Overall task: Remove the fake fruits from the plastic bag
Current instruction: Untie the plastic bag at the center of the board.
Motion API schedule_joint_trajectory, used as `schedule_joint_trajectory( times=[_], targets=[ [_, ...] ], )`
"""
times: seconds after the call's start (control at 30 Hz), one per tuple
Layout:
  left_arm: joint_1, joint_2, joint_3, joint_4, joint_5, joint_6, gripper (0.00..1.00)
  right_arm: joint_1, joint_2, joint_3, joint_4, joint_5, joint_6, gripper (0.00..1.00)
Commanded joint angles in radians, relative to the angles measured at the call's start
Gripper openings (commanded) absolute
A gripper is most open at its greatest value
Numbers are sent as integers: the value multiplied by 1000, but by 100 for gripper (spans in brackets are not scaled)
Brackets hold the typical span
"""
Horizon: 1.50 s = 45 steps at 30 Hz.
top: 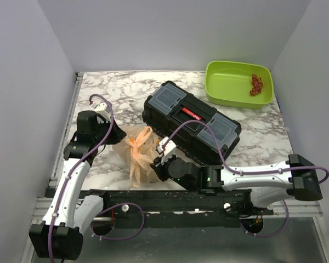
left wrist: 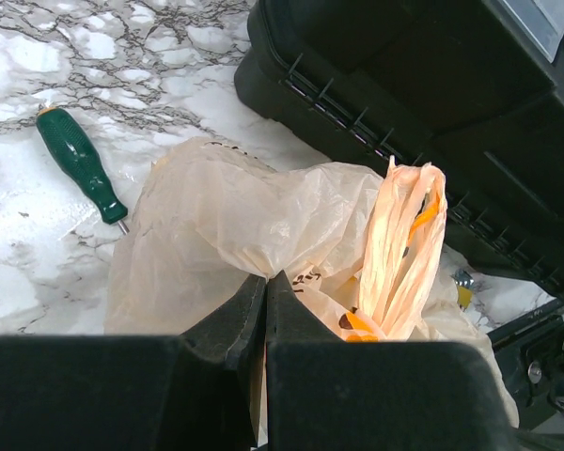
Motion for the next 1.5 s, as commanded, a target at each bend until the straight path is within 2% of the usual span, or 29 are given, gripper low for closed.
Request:
schedule_joint_trajectory(
  times=[0.0, 0.2, 0.3, 0.4, 0.6, 0.87, 0.93, 1.1, 1.3, 1.47],
  targets=[
    [7, -9, -12, 40, 27, 10, 0, 8, 48, 109, -14, -24, -58, 30],
    [9, -15, -8, 41, 32, 10, 0, 8, 172, 279, -64, -13, -155, 49],
    [10, -18, -11, 43, 32, 10, 0, 8, 245, 356, -101, 19, -167, 51],
    [10, -19, -12, 45, 49, 8, 0, 7, 299, 395, -102, 30, -184, 58],
    [10, -24, -15, 46, 56, 8, 0, 8, 396, 456, -159, 110, -176, 58],
    [12, -32, -12, 45, 47, 8, 0, 7, 394, 418, -171, 189, -149, 44],
    [12, -32, -12, 42, 34, 8, 0, 8, 378, 403, -177, 205, -137, 36],
    [18, -31, -11, 41, 16, -5, 0, 7, 310, 324, -142, 206, -131, 23],
    [22, -21, -9, 39, 12, -7, 0, 7, 219, 233, -131, 200, -116, 2],
    [30, -8, -3, 35, 4, -9, 0, 8, 114, 140, -135, 166, -64, 1]
  ],
)
